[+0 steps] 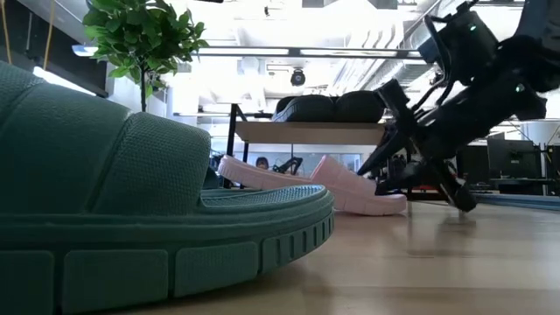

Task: Pick and place slides into the shelf
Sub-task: Put the top pink slipper under the shelf

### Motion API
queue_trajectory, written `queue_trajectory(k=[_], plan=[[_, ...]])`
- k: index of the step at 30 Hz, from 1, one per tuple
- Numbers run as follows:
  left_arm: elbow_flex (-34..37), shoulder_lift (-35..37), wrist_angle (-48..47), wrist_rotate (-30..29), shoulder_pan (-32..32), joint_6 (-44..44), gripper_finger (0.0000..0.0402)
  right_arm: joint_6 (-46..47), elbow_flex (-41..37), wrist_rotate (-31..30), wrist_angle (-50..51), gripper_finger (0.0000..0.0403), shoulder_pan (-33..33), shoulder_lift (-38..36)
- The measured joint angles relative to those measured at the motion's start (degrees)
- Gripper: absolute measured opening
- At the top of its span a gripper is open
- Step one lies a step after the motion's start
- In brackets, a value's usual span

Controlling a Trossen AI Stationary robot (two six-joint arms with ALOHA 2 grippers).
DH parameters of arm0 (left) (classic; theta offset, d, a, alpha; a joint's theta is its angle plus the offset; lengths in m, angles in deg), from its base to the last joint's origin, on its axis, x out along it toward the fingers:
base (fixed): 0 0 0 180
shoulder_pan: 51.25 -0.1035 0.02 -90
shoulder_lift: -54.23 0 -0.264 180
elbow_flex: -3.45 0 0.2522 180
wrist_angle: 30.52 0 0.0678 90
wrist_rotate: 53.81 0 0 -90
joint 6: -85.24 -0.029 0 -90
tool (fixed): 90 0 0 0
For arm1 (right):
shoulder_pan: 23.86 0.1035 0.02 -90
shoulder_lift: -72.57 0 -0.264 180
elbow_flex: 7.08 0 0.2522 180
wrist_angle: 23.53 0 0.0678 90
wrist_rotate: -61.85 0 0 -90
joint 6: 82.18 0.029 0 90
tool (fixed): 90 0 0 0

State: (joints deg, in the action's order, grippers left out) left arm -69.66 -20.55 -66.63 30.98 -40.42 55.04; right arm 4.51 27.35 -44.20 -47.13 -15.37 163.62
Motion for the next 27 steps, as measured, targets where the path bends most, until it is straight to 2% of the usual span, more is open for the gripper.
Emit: queue_trajectory(k=[7,12,17,23,27], plan=[[0.0,0.0,0.0,0.0,0.0,1.4,0.0003,-1.97,0.0,-3.98,-10.06,0.0119,0.28,3.73],[0.0,0.0,-0.02,0.01,0.0,1.73,0.0003,-2.35,0.36,-2.1,-8.09,0.0111,-0.76,4.02],[0.0,0.0,-0.07,0.01,0.0,1.53,0.0003,-5.52,2.08,-1.38,-7.64,0.0073,-0.76,5.25],[0.0,0.0,-0.37,0.31,0.0,1.66,0.0003,-11.84,4.17,-1.27,-7.51,0.0008,-0.7,5.4],[0.0,0.0,-0.57,2.48,0.0,2.02,0.0003,-13.67,5.2,-0.81,-7.56,0.0005,-0.61,5.4]])
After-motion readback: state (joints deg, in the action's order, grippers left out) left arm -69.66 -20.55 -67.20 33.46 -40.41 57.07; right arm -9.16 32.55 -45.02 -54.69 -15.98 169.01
